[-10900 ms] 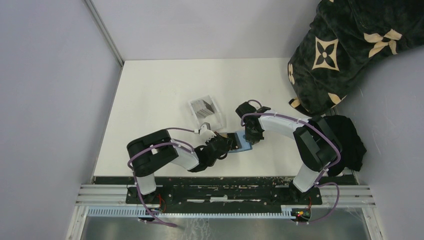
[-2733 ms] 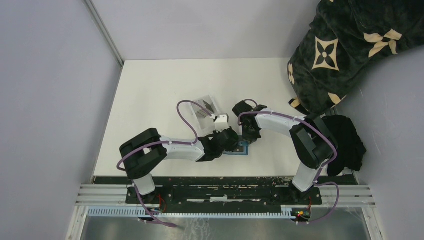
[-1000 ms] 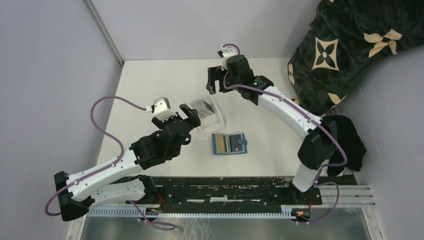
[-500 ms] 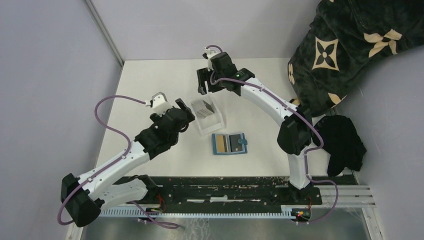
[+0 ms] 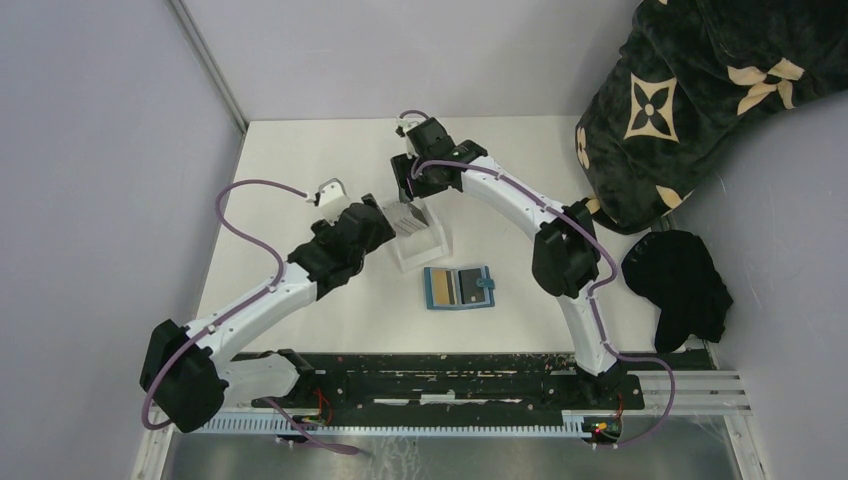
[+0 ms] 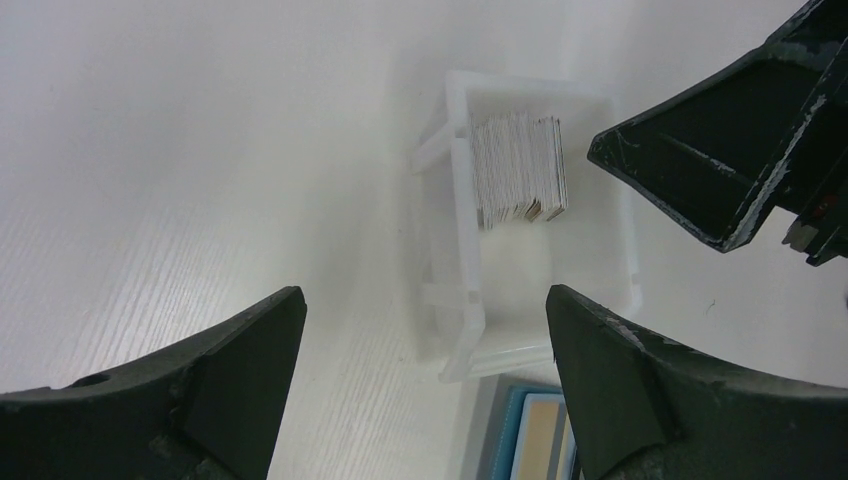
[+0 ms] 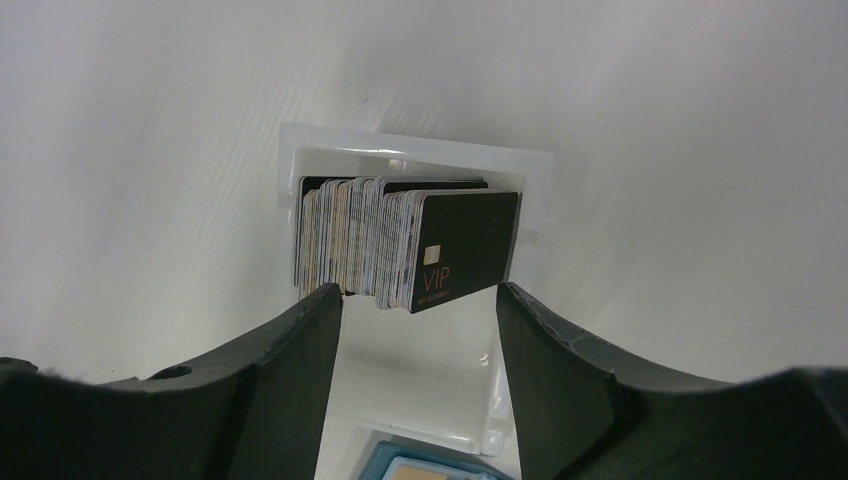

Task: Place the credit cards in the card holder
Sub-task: Pick up the credit card from the storage box.

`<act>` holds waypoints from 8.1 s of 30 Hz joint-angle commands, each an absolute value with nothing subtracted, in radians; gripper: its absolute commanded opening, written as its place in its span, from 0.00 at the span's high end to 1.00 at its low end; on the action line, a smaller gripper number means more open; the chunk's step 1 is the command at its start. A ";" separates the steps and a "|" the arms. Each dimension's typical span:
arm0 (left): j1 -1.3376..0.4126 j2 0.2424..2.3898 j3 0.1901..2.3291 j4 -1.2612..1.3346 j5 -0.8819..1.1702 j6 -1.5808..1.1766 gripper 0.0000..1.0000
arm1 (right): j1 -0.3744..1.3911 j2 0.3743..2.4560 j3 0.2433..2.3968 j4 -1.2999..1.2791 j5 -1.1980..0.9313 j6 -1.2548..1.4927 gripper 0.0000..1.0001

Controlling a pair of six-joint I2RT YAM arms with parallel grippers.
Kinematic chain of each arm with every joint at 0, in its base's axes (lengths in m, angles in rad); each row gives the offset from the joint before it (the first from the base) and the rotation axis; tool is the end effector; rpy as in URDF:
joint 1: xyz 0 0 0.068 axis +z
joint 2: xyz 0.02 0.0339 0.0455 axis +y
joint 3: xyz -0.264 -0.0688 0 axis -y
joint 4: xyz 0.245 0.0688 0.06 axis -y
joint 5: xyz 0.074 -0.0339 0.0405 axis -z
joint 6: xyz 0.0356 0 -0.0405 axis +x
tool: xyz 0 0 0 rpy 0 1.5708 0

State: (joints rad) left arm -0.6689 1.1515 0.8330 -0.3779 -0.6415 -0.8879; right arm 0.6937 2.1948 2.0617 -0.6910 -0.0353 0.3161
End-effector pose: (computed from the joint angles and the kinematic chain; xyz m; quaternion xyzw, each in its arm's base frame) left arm 0.2036 -0.1338 0.2691 -0.2266 0.8400 -0.0788 0.4866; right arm 0.3832 0.3203 0.2743 -0.1810 0.9132 0.1908 0.3112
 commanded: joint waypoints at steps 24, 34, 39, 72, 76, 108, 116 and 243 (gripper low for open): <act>-0.423 1.317 0.750 -0.089 -0.259 -0.862 0.16 | 0.664 2.328 2.106 -0.627 -0.246 0.477 0.40; -0.368 1.401 0.742 -0.020 -0.158 -0.877 0.26 | 0.633 2.339 2.076 -0.579 -0.324 0.528 0.40; -0.349 1.416 0.732 -0.012 -0.141 -0.880 0.32 | 0.626 2.350 2.077 -0.580 -0.339 0.532 0.40; -0.333 1.639 0.816 0.073 0.000 -0.889 0.47 | 0.661 2.376 2.129 -0.671 -0.379 0.484 0.56; -0.333 1.639 0.818 0.071 0.000 -0.890 0.47 | 0.672 2.368 2.141 -0.682 -0.372 0.479 0.58; -0.333 1.687 0.878 0.077 0.012 -0.877 0.47 | 0.717 2.306 2.190 -0.781 -0.285 0.430 0.76; -0.333 1.698 0.889 0.078 0.010 -0.877 0.47 | 0.718 2.279 2.189 -0.790 -0.259 0.415 0.80; -0.639 1.196 0.519 0.544 0.241 -1.009 0.97 | 0.567 1.363 1.176 -0.504 -0.291 0.508 0.48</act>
